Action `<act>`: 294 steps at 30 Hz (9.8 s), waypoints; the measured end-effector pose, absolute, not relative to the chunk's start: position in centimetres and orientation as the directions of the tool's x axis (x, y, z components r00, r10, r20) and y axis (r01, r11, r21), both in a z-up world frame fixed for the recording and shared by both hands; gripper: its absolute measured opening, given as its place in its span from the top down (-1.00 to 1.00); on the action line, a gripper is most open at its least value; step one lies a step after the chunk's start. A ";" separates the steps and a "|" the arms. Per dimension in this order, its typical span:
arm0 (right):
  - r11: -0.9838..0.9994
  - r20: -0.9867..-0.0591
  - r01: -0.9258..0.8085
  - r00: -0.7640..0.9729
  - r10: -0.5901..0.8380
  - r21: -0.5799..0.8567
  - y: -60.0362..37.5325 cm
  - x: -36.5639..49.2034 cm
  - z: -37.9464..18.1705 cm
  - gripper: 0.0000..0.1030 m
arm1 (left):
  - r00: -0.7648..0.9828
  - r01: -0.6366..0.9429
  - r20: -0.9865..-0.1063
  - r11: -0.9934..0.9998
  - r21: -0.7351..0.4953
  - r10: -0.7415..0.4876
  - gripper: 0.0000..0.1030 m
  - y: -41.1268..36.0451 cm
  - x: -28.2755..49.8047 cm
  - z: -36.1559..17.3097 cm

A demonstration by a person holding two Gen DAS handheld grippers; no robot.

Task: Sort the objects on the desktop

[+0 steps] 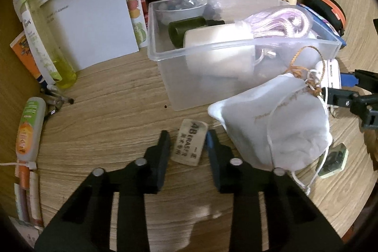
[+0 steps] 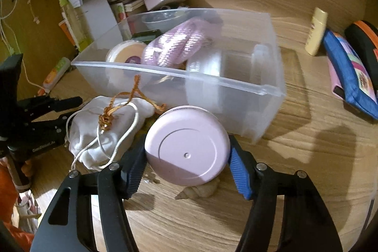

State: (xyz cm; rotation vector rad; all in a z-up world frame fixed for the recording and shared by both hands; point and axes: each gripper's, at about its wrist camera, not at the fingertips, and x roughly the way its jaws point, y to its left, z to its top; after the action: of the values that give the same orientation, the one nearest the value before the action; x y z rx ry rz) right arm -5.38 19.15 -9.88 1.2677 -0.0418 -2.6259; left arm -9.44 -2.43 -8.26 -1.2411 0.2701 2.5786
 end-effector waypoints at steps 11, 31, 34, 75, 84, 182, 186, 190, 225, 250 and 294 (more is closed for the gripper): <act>-0.979 -0.717 0.156 -0.667 -0.201 0.130 21.2 -3.5 -7.7 -0.17 | -0.633 -0.262 -0.757 -0.965 0.017 0.159 0.52 -4.1 -8.5 -7.3; -0.981 -0.671 0.162 -0.715 -0.194 0.110 21.7 -2.4 -5.7 -0.17 | -0.696 -0.222 -0.683 -0.971 -0.091 0.223 0.66 -7.5 -7.5 -3.8; -0.979 -0.674 0.165 -0.711 -0.201 0.118 21.8 -2.5 -5.8 -0.17 | -0.666 -0.220 -0.709 -0.969 -0.111 0.233 0.48 -8.6 -7.5 -4.7; -0.973 -0.658 0.178 -0.717 -0.229 0.145 21.6 -3.1 -5.5 -0.17 | -0.697 -0.240 -0.689 -0.970 -0.038 0.199 0.54 -6.7 -6.4 -4.7; -0.973 -0.628 0.170 -0.744 -0.230 0.154 21.9 -3.8 -4.2 -0.17 | -0.750 -0.266 -0.612 -0.962 -0.065 0.249 0.54 -5.5 -6.9 -1.3; -0.997 -0.680 0.074 -0.732 -0.046 -0.012 22.2 -2.5 -6.8 -0.52 | -0.699 -0.394 -0.626 -0.917 -0.067 0.346 -0.48 1.5 -5.8 -2.8; -0.994 -0.710 0.112 -0.700 -0.074 -0.008 22.0 -2.0 -8.4 -0.52 | -0.661 -0.414 -0.660 -0.907 -0.078 0.359 -0.48 3.0 -5.5 -4.1; -0.990 -0.730 0.143 -0.677 -0.096 -0.002 21.7 -1.7 -9.4 -0.52 | -0.620 -0.423 -0.699 -0.902 -0.083 0.355 -0.48 4.1 -5.7 -5.7; -0.950 -0.782 0.303 -0.575 -0.242 0.072 20.0 -1.9 -11.7 0.40 | -0.645 -0.332 -0.727 -0.943 -0.015 0.238 -0.19 3.9 -7.1 -7.7; -0.961 -0.786 0.266 -0.577 -0.220 0.074 20.3 -3.1 -11.8 0.43 | -0.631 -0.330 -0.737 -0.944 -0.026 0.241 -0.09 0.5 -5.5 -7.2; -0.959 -0.633 0.265 -0.727 -0.267 0.100 20.7 -2.6 -3.9 0.70 | -0.777 -0.278 -0.567 -0.957 -0.081 0.274 -0.08 -2.2 -5.0 -0.6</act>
State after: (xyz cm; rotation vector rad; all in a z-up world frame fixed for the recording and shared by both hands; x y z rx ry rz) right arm -2.56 20.74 -3.88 0.9827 -0.0042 -2.6798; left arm -4.99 -2.18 -0.65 -0.8644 0.0104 2.7132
